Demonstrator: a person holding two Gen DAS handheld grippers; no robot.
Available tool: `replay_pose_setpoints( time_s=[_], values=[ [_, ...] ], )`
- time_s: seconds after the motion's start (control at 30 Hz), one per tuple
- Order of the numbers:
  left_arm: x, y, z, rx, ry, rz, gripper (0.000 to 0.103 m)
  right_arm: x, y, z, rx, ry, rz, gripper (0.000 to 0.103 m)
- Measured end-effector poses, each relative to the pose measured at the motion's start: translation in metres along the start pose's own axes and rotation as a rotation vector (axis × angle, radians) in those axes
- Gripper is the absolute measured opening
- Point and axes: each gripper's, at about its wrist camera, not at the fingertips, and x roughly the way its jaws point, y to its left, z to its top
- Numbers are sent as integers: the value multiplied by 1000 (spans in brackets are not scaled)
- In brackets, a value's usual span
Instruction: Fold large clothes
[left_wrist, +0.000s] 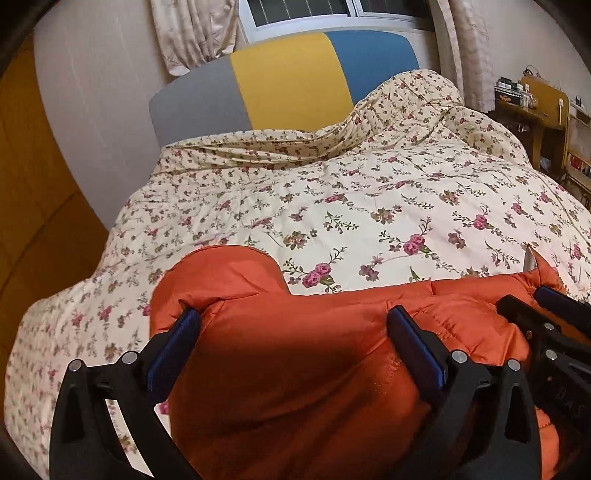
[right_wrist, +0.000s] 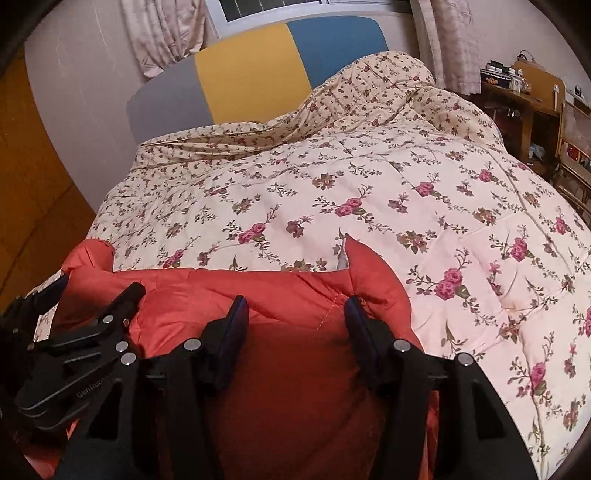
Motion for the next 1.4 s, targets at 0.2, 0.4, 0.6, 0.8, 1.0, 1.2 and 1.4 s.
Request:
replay_pose_setpoints(
  time_s=[0.2,0.4,0.6,0.8,1.0,1.2,1.4],
  values=[
    [-13,-8,-3,42,-16,40,100,-11,0,-7,-6,-50,5,54],
    [-81,-4,-30,63,-65,-116,100,-45,0,-22,-5,-116,35,70],
    [-147,-31,-91,234,-270,-170,100,-81,7,-47,-57,-157,7,75],
    [-141,-24,-119,203,-331,-230,100,-75,-8,-65,6,-124,19,86],
    [-122,-22,-114,171,-265,-298,100,-64,-5,-65,5,-96,3,87],
    [-134,-23,-121,175,-274,-276,100,-68,-5,-65,5,-112,1,89],
    [-150,-2,-129,89,-232,-313,100,-83,-5,-70,22,-116,-16,92]
  ],
)
